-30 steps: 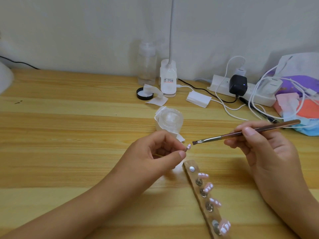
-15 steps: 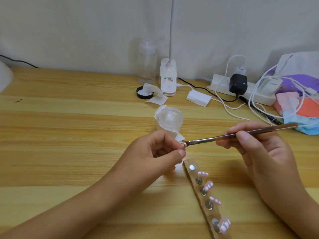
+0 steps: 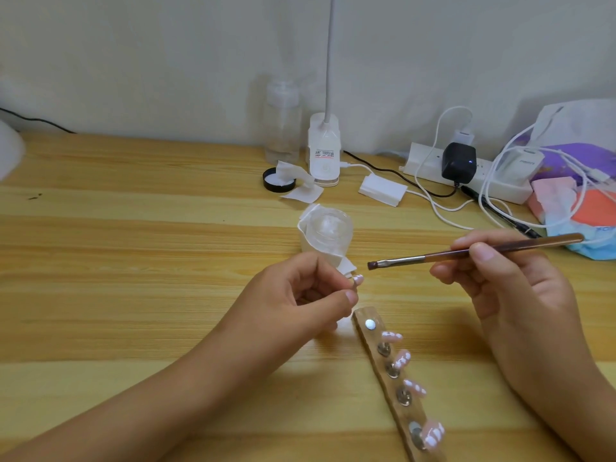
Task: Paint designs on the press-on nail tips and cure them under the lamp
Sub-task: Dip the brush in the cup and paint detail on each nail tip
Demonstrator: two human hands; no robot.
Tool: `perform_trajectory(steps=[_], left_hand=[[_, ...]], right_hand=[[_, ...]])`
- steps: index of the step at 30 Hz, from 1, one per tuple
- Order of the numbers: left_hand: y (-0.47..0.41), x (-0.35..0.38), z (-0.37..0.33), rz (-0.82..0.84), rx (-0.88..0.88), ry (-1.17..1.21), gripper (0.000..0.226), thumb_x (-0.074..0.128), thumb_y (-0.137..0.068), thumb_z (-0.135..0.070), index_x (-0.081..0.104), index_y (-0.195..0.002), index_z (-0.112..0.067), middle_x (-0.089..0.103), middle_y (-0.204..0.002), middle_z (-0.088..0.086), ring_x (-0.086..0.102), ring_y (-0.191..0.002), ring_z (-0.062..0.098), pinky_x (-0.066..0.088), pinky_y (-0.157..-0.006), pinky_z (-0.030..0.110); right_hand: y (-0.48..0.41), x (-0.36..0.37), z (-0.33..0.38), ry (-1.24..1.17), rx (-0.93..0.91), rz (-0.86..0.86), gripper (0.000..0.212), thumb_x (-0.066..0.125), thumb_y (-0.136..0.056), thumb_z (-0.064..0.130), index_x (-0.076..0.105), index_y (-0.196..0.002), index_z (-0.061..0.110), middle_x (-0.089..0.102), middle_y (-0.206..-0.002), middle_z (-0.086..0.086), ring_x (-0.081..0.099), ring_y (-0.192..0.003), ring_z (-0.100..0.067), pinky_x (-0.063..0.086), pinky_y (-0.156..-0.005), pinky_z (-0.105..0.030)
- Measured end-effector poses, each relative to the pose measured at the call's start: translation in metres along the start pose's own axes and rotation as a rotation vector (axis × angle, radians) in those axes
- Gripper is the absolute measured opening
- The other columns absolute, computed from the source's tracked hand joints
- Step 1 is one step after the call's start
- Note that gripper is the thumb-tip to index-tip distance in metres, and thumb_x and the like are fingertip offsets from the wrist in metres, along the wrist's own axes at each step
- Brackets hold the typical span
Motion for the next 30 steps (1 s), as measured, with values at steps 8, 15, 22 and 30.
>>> perform_trajectory(steps=[8,15,22,30], left_hand=[[-0.0010,0.0005,0.0006,-0.001,0.000,0.013,0.003,0.070,-0.072,-0.028,0.069,-0.070,-0.031,0.069,-0.069,-0.006,0.064,-0.066,0.003,0.048,-0.060,0.015],[-0.0017,-0.0002,0.0020,-0.003,0.000,-0.009,0.002,0.070,-0.071,-0.031,0.069,-0.071,-0.032,0.070,-0.067,-0.007,0.063,-0.065,0.004,0.049,-0.061,0.016],[-0.0022,-0.0002,0.0029,-0.026,0.000,-0.032,0.001,0.070,-0.071,-0.032,0.069,-0.071,-0.033,0.072,-0.079,-0.002,0.063,-0.069,0.004,0.052,-0.065,0.019],[0.0002,0.0003,-0.0018,-0.010,0.037,-0.059,0.011,0.074,-0.080,-0.023,0.071,-0.076,-0.032,0.068,-0.076,-0.011,0.059,-0.071,0.001,0.046,-0.062,0.012]], right_hand=[[0.0026,0.0053,0.0020,-0.023,0.044,0.079,0.030,0.075,-0.076,0.052,0.073,-0.090,0.026,0.074,-0.080,-0.002,0.073,-0.078,-0.019,0.056,-0.078,-0.023],[0.0034,0.0088,0.0031,0.062,0.041,0.078,0.034,0.072,-0.076,0.058,0.072,-0.092,0.028,0.073,-0.082,-0.004,0.071,-0.081,-0.021,0.054,-0.076,-0.022],[0.0032,0.0060,0.0043,0.154,0.052,0.029,0.022,0.070,-0.081,0.041,0.075,-0.100,0.029,0.074,-0.090,-0.003,0.070,-0.086,-0.015,0.053,-0.075,-0.019],[-0.0004,0.0008,0.0033,0.062,0.072,-0.060,0.016,0.062,-0.082,0.028,0.076,-0.088,0.028,0.072,-0.085,0.003,0.067,-0.077,-0.010,0.053,-0.072,-0.018]])
Point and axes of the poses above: each hand's wrist, its own y-axis away from the middle knuckle, its own x-axis out of the palm, z = x × y, the point moved 1 cm from there along -y, towards the middle knuckle
